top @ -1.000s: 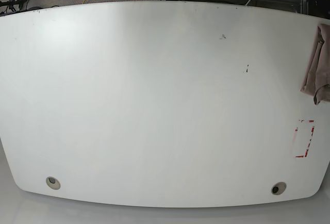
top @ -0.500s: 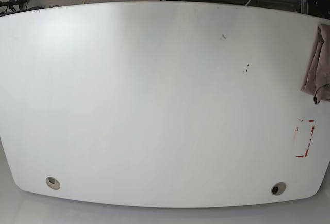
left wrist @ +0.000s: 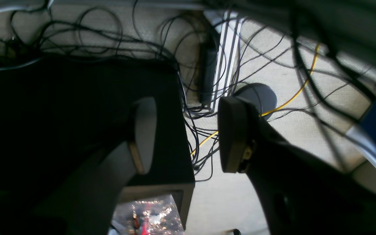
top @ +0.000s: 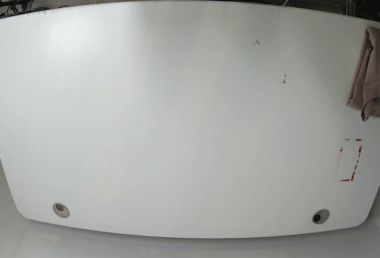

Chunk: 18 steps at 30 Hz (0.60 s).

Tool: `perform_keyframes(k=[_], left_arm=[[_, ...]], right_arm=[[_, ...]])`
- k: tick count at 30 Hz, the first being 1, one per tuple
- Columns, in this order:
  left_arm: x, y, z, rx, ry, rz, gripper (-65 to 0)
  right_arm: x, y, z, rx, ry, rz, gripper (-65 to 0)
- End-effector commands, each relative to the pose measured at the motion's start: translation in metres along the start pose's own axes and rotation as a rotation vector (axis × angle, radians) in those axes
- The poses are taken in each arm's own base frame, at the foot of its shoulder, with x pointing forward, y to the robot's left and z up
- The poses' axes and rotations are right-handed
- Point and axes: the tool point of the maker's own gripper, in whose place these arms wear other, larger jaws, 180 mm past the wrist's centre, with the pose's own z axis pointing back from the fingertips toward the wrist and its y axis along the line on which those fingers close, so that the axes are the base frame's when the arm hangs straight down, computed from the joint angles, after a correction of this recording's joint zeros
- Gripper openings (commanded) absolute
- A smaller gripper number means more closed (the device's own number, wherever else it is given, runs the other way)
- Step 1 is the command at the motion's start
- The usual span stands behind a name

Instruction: Fold the T-shirt properly

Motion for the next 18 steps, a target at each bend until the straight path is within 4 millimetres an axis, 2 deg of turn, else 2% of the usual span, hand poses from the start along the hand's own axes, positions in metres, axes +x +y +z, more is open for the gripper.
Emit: perform_keyframes(k=[1, 4, 6, 11, 18], left_arm=[[-0.006, 0.013, 0.001, 0.053, 0.042, -0.005, -37.6], [-0.007, 0.016, 0.000, 0.071, 0.083, -0.006, -37.6], [-0.006, 0.017, 0.000, 0.075, 0.102, -0.008, -37.6], [0.002, 0.017, -0.001, 0.078, 0.112, -0.014, -37.6], [0.001, 0.015, -0.001, 0.075, 0.114, -0.014, -37.5]], right_arm=[[-0.003, -0.006, -0.001, -0.016, 0.020, 0.008, -45.8], [-0.003, -0.015, -0.002, -0.040, 0.043, 0.027, -45.8], [-0.005, -0.014, -0.003, -0.041, 0.054, 0.032, -45.8], [0.006, -0.013, -0.007, -0.038, 0.043, 0.042, -45.8], [0.006, -0.012, -0.008, -0.035, 0.056, 0.074, -45.8]])
